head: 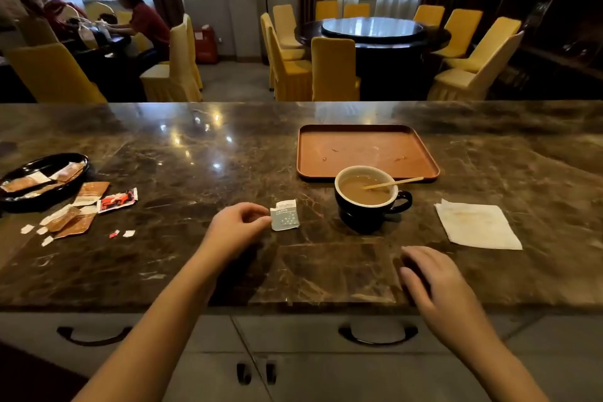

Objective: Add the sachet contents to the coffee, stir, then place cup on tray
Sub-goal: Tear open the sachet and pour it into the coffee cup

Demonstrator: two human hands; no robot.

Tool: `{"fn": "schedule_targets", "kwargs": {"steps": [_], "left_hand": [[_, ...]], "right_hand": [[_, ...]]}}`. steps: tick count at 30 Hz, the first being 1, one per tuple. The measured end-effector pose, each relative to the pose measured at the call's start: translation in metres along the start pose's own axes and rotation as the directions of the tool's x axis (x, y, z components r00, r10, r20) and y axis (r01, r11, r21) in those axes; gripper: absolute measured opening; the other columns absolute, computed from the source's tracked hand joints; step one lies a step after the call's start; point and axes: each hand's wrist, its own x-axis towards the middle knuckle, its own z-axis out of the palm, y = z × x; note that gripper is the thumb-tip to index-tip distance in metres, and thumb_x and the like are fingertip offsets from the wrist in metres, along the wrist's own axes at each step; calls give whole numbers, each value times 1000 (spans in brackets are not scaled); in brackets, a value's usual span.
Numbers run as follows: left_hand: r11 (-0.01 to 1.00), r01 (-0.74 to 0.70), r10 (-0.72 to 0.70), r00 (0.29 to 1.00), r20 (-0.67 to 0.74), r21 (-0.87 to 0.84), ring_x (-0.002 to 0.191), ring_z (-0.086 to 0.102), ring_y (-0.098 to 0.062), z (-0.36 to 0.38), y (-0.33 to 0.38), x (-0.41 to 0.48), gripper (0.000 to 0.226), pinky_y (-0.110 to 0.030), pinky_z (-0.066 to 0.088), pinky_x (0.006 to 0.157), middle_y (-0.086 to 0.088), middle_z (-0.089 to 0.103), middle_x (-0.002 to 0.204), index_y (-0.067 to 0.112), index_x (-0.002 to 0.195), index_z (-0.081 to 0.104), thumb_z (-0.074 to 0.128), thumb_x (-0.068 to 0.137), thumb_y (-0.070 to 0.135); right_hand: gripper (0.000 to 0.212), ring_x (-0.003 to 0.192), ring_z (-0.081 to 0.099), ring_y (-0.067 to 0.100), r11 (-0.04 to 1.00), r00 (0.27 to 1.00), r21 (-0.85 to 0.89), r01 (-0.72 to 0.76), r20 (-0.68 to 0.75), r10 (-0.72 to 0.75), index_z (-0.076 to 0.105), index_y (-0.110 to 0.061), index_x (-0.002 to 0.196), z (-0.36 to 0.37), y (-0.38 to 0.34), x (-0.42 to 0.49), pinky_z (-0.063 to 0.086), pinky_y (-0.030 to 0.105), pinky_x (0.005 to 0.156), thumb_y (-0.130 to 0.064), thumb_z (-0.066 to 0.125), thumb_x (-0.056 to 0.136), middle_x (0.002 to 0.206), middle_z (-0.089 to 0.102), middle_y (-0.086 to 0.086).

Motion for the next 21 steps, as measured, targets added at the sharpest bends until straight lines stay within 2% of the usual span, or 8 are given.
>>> {"fn": "schedule_targets", "kwargs": {"steps": [2, 4, 6, 9, 13, 16, 21], "left_hand": [[974, 9, -1, 999, -32, 226, 90, 58, -11, 10, 1, 16, 37, -27, 48, 81, -2, 67, 108, 17, 114, 61, 63, 80, 32], [931, 14, -6, 1000, -22, 365, 90, 58, -14, 21, 2, 27, 43, -29, 49, 78, -5, 65, 108, 13, 116, 60, 62, 80, 37], [905, 32, -16, 999, -40, 424, 93, 58, -18, 29, 1, 33, 48, -31, 50, 76, -9, 61, 109, 11, 115, 60, 62, 79, 43], [892, 36, -5, 998, -70, 451, 101, 55, -22, 34, -3, 37, 53, -34, 50, 84, -10, 53, 115, 13, 118, 56, 65, 76, 44], [942, 19, 10, 996, -84, 336, 102, 53, -19, 37, -5, 39, 47, -33, 49, 86, -7, 53, 115, 15, 111, 57, 72, 72, 35], [983, -5, 25, 994, -107, 182, 93, 55, -15, 37, -3, 36, 41, -28, 49, 77, -2, 57, 106, 17, 104, 54, 75, 70, 24], [992, -71, 57, 989, -139, -100, 79, 56, -10, 39, 5, 19, 34, -18, 46, 67, 6, 56, 91, 17, 105, 51, 68, 77, 11]], "right_hand": [[47, 129, 38, 18, 996, 999, -84, -9, 36, 12, 46, -10, 131, 11, -4, 7, 31, 29, 104, -28, 53, 89, 136, 48, 6], [52, 136, 31, 21, 986, 997, -168, -2, 72, 14, 40, -10, 135, 21, -5, 10, 26, 34, 109, -33, 50, 89, 144, 40, 8], [52, 137, 28, 21, 975, 998, -221, -1, 60, 15, 38, -11, 137, 27, -3, 8, 22, 33, 109, -37, 45, 91, 146, 38, 7], [58, 129, 43, 26, 958, 1000, -288, 5, -10, -8, 48, -8, 130, 30, 1, 7, 31, 34, 101, -45, 31, 89, 137, 51, 11], [56, 119, 54, 28, 946, 998, -323, 20, -49, -38, 55, -5, 121, 33, 0, 6, 38, 38, 96, -40, 29, 87, 126, 60, 13], [54, 119, 54, 28, 949, 996, -314, 14, -81, -42, 56, -4, 121, 34, 0, 6, 39, 40, 97, -37, 29, 87, 125, 60, 13], [52, 121, 52, 26, 957, 993, -288, 39, -96, -69, 54, -5, 123, 39, 4, 4, 37, 40, 101, -34, 29, 88, 128, 58, 13]]}}
